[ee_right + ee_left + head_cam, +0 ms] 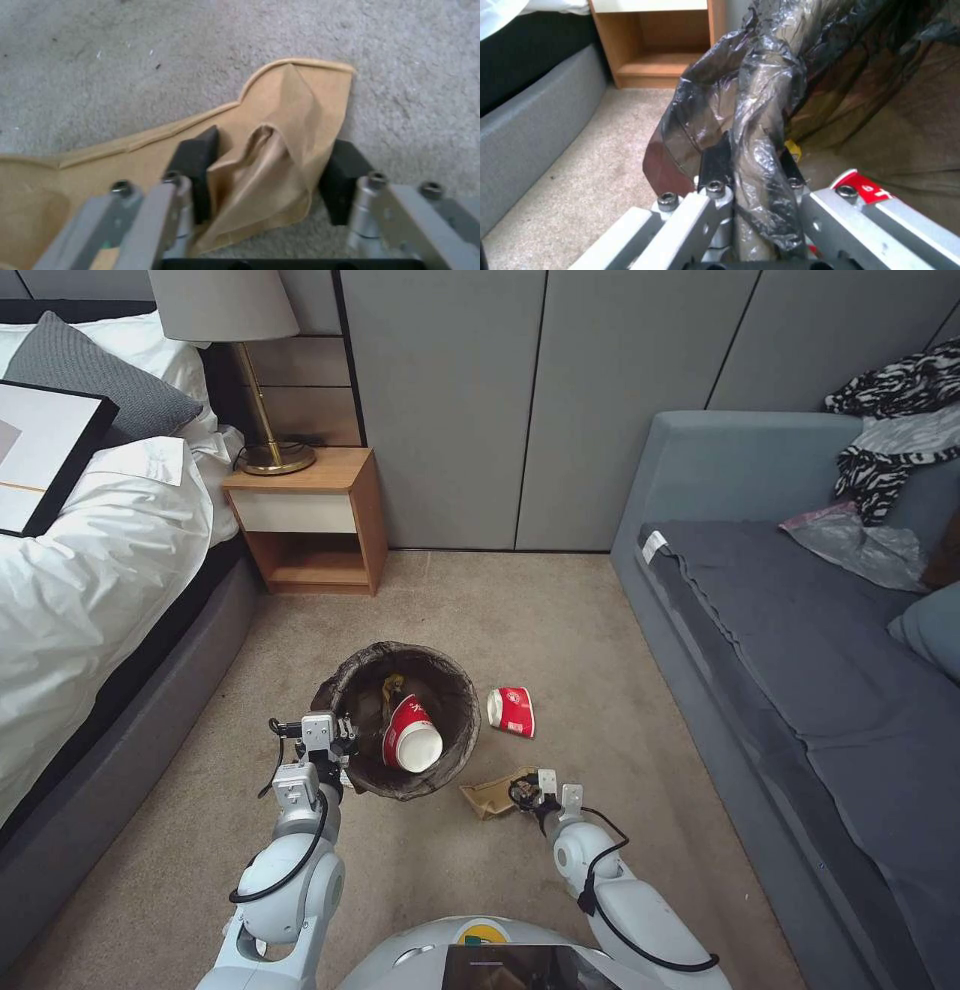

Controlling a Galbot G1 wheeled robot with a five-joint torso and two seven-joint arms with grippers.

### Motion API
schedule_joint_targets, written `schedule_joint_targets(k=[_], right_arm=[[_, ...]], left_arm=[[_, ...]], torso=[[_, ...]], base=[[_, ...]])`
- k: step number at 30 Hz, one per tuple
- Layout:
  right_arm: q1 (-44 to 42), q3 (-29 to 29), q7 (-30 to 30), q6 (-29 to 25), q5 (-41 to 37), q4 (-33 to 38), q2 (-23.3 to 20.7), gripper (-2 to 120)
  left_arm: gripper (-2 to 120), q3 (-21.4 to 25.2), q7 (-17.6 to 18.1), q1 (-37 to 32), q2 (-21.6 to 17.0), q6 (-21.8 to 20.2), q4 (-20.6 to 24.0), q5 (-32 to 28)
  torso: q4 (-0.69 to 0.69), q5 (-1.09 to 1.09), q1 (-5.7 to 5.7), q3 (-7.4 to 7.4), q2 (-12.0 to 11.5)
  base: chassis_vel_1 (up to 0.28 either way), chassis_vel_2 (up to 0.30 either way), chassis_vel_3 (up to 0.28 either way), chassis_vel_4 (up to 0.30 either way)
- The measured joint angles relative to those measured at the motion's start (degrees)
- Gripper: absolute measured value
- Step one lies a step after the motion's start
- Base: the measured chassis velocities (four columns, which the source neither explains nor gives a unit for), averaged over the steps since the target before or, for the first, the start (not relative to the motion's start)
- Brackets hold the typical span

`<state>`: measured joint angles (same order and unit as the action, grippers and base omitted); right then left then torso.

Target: Pick up the trash bin, then pick up the garbage from the floor and place it into the trash bin.

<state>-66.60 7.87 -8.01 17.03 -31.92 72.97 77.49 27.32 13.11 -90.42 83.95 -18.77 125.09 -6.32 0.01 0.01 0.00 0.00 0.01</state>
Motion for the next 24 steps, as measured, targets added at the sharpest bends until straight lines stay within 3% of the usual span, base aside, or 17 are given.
schedule_joint_targets(k=[10,24], right_arm=[[0.1,0.0,0.2,-0.5,0.4,-0.2,0.1,16],[-0.1,1.2,-0.7,-4.4,0.9,2.7,-0.5,8]], left_arm=[[3,0.1,0.0,0.1,-0.1,0.0,-0.1,-0.1],[3,0.1,0.0,-0.2,-0.1,0.0,-0.2,-0.1]], torso=[[0.02,0.03,0.0,0.0,0.0],[-0.02,0.0,0.0,0.02,0.0]], base=[[0.0,0.0,0.0,0.0],[0.0,0.0,0.0,0.0]])
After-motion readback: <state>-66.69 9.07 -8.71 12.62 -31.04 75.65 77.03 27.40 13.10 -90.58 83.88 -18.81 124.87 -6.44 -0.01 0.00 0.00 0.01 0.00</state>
